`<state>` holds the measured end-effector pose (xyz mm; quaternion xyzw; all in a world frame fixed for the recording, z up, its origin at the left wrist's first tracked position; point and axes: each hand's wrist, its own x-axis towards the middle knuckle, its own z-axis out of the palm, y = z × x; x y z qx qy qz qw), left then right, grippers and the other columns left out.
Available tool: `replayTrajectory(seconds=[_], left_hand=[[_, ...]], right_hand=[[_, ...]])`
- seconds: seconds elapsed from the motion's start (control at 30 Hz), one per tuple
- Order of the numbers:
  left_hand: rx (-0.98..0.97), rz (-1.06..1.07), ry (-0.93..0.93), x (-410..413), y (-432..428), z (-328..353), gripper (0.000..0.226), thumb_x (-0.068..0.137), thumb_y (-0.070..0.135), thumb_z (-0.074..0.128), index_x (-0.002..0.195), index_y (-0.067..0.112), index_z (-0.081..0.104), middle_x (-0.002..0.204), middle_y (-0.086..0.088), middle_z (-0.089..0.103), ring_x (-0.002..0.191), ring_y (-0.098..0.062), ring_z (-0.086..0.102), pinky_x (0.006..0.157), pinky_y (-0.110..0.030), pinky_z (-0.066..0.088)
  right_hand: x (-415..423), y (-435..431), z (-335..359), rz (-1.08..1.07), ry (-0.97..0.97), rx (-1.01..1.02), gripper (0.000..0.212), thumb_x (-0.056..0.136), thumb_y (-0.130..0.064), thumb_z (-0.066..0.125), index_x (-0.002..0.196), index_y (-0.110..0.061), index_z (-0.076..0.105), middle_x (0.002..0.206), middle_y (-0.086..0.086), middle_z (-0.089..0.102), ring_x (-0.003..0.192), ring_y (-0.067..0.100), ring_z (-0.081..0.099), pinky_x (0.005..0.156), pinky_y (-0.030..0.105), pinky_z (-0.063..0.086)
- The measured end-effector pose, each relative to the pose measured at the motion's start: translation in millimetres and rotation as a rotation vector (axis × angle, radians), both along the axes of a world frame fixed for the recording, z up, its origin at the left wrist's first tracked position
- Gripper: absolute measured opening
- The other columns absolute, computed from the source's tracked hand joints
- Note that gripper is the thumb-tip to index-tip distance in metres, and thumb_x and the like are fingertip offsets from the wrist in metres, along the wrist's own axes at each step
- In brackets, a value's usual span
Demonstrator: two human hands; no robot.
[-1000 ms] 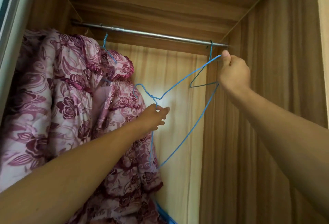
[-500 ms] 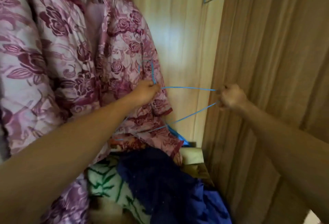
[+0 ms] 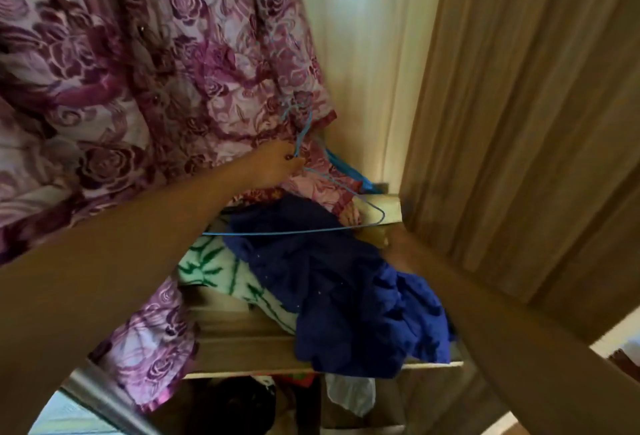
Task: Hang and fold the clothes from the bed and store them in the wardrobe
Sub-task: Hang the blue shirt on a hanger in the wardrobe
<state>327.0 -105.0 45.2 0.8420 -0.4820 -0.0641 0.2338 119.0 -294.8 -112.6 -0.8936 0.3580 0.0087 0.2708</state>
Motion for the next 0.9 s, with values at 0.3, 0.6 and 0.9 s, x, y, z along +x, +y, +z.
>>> replayTrajectory(seconds=[0.3, 0.6, 0.9], left_hand=[[-0.015, 0.018, 0.048, 8, 10, -31, 0.043, 0.105, 0.020, 0.050, 0.062, 0.021, 0.049, 0.055, 0.004, 0.047, 0.053, -0.009, 0.043, 0.055, -0.026, 0.035], [-0.120, 0.106, 0.064, 34, 30, -31, 0.035, 0.101, 0.028, 0.056, 0.066, 0.027, 0.056, 0.047, 0.012, 0.052, 0.046, 0.000, 0.045, 0.048, -0.022, 0.036], [-0.401, 0.257, 0.281, 31, 36, -5, 0.031, 0.103, 0.024, 0.053, 0.078, 0.011, 0.064, 0.057, -0.004, 0.046, 0.036, -0.004, 0.041, 0.040, -0.018, 0.032]], right_hand=[[5, 28, -82, 0.047, -0.037, -0.017, 0.083, 0.085, -0.040, 0.077, 0.149, -0.011, 0.032, 0.141, 0.023, 0.052, 0.127, 0.042, 0.052, 0.099, 0.050, 0.048], [26, 14, -66, -0.451, -0.627, 0.358, 0.035, 0.088, 0.009, 0.039, 0.081, -0.013, 0.065, 0.096, 0.016, 0.067, 0.095, 0.039, 0.062, 0.084, 0.045, 0.052], [36, -37, 40, -0.482, -0.770, 0.316, 0.041, 0.091, 0.007, 0.037, 0.072, -0.014, 0.067, 0.081, 0.011, 0.065, 0.075, 0.025, 0.059, 0.065, 0.035, 0.054]])
